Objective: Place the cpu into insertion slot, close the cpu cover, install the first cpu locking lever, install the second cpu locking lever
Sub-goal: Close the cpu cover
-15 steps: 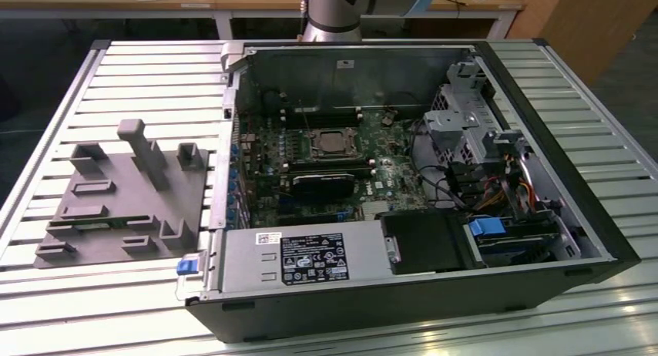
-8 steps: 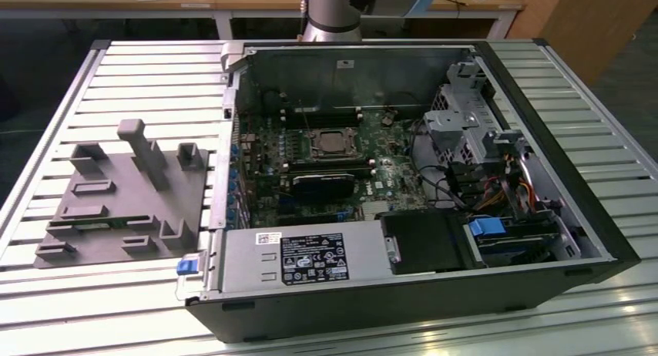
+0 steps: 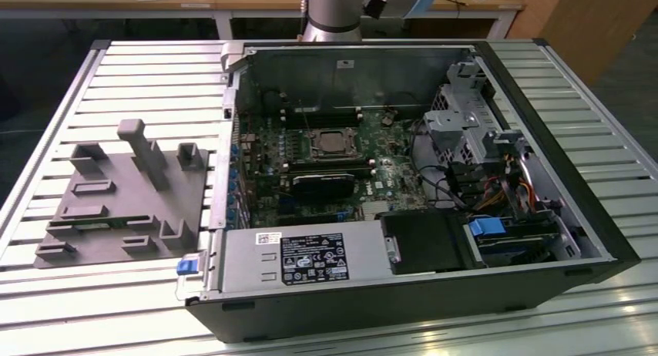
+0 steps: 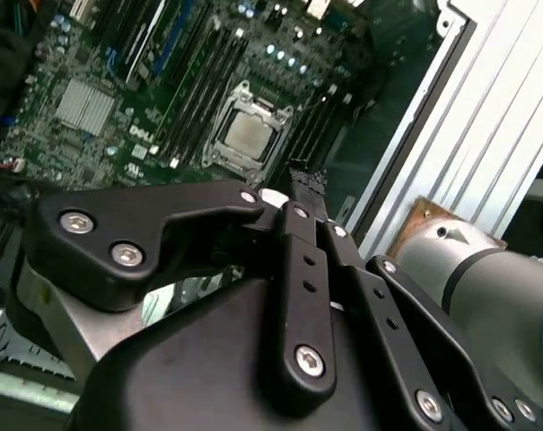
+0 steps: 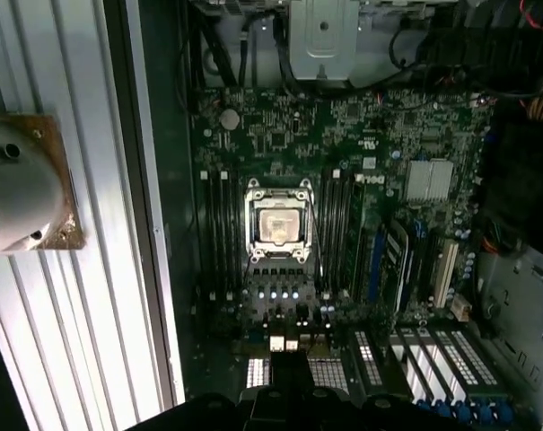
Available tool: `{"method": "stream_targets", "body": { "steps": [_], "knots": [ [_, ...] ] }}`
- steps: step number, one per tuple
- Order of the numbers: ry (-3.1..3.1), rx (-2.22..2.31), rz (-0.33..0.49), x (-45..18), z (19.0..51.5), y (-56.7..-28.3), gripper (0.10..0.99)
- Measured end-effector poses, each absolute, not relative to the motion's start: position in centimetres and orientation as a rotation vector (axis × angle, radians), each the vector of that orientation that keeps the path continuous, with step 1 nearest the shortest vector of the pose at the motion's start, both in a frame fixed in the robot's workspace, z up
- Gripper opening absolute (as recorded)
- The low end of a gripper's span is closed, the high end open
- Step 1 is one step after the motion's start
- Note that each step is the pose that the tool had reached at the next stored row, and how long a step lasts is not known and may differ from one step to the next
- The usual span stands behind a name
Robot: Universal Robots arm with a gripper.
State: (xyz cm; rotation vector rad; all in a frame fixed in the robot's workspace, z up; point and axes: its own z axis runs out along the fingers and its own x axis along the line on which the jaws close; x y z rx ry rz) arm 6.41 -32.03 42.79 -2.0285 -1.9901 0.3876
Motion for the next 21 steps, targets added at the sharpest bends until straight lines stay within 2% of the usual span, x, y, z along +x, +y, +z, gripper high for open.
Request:
{"method": "stream_targets", "body": {
  "steps": [8, 21],
  "knots": [
    [-2.058, -2.094, 0.274, 6.41, 42.67, -32.04, 0.102],
    [-2.076, -2.106, 0.248, 6.27, 41.79, -32.03, 0.102]
  ]
}}
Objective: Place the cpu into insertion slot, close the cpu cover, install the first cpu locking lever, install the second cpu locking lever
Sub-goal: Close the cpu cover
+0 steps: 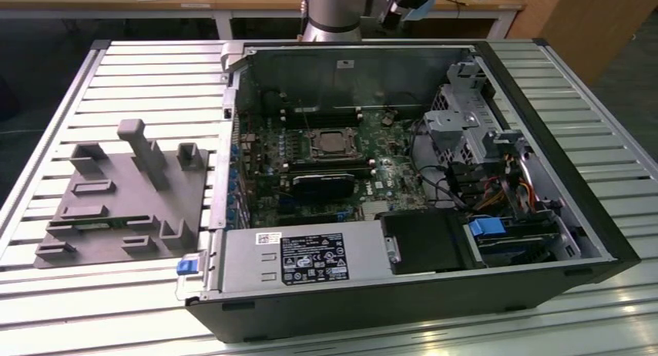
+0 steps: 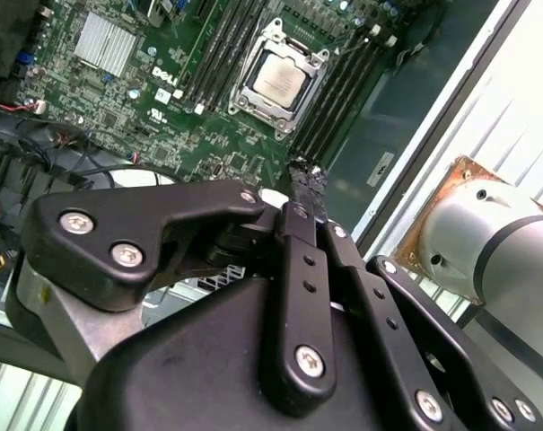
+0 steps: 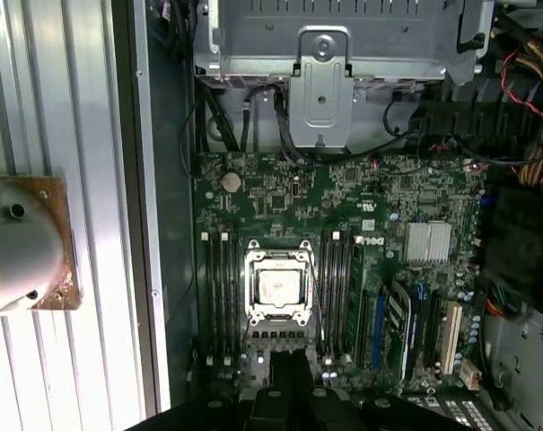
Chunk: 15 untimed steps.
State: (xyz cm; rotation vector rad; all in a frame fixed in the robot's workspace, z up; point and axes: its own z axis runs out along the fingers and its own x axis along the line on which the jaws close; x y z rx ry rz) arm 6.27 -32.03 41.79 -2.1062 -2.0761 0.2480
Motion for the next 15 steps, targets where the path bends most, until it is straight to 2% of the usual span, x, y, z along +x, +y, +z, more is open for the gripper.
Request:
{"method": "stream_targets", "body": {
  "steps": [15],
  "knots": [
    [-2.105, -2.096, 0.223, 5.8, 39.7, -32.3, 0.102]
  ]
}}
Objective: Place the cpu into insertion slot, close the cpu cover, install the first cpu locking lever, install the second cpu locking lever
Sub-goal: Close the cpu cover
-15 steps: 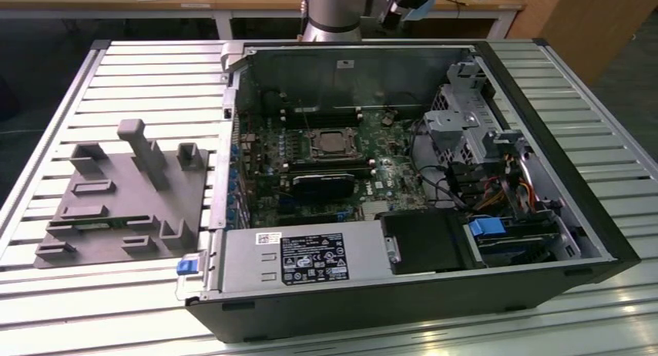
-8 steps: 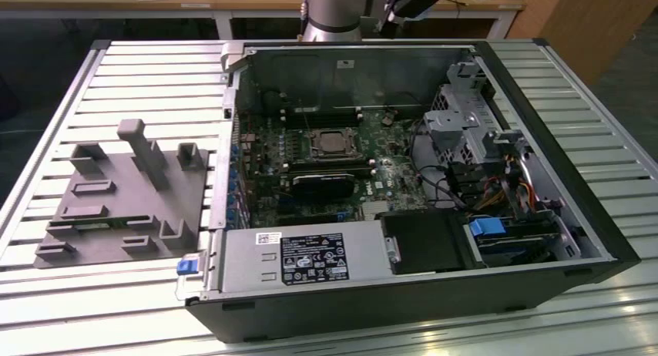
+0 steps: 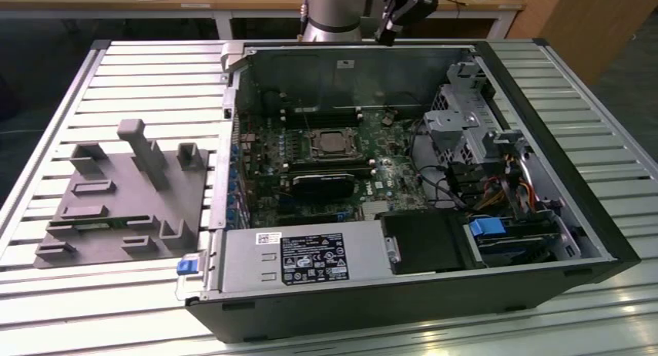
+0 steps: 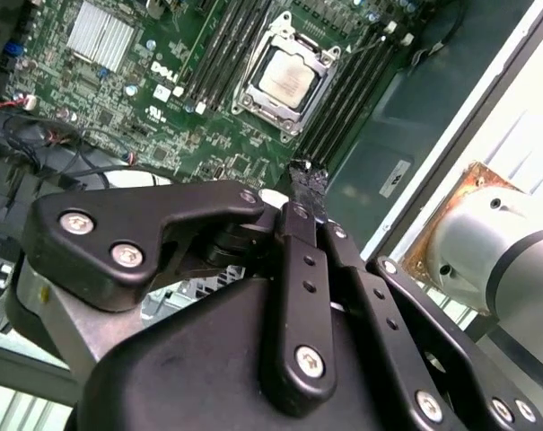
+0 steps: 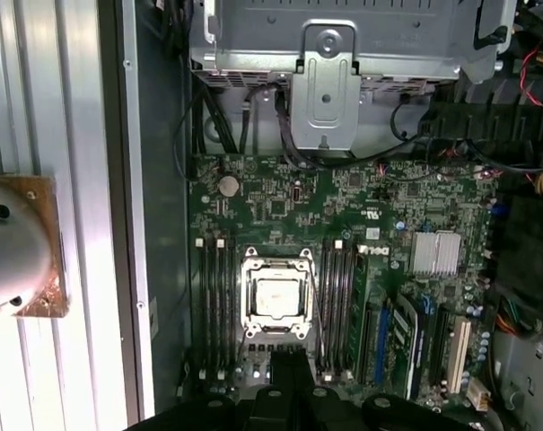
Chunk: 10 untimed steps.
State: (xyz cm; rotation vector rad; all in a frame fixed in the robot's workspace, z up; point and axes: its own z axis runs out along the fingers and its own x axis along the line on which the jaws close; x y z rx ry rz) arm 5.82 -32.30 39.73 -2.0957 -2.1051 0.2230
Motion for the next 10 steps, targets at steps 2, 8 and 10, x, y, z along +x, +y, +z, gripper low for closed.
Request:
{"method": "stream_targets", "body": {
  "steps": [2, 8, 10],
  "knots": [
    [-2.115, -2.095, 0.208, 5.79, 39.66, -32.31, 0.102],
    [-2.149, -2.096, 0.165, 5.72, 39.46, -32.39, 0.102],
    [-2.159, -2.094, 0.154, 5.69, 39.37, -32.41, 0.102]
  ]
}}
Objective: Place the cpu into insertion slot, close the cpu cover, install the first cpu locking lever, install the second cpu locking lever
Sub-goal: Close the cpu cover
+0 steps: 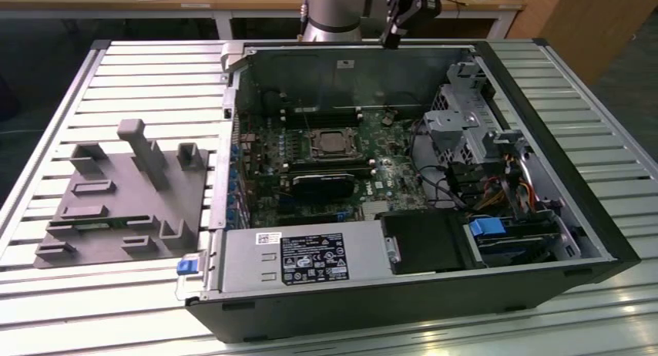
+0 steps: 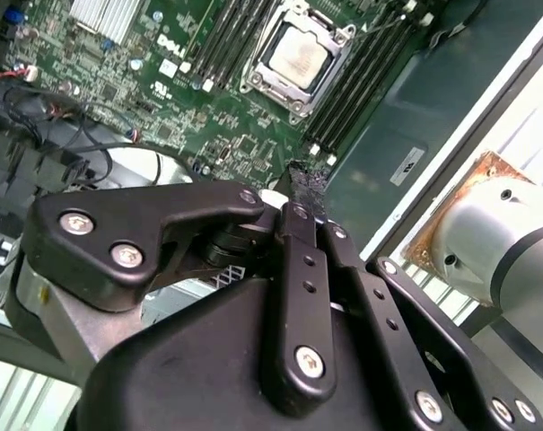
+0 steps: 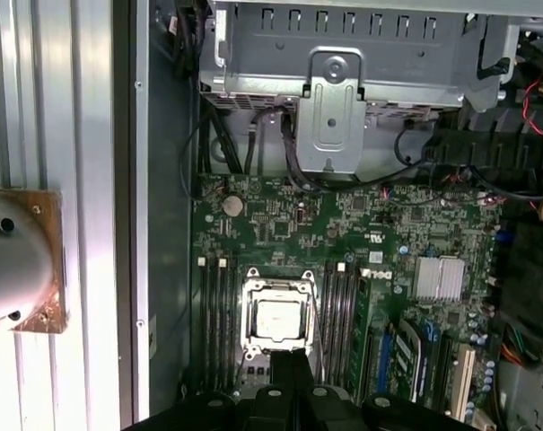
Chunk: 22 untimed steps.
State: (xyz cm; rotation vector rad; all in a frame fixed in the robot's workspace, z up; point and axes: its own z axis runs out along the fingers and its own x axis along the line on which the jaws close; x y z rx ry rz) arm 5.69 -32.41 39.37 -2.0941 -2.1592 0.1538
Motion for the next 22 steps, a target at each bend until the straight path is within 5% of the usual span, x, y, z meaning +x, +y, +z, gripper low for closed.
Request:
{"method": "stream_targets", "body": {
  "steps": [22],
  "knots": [
    [-2.234, -2.05, 0.1, 5.1, 38.0, -32.9, 0.102]
  ]
}}
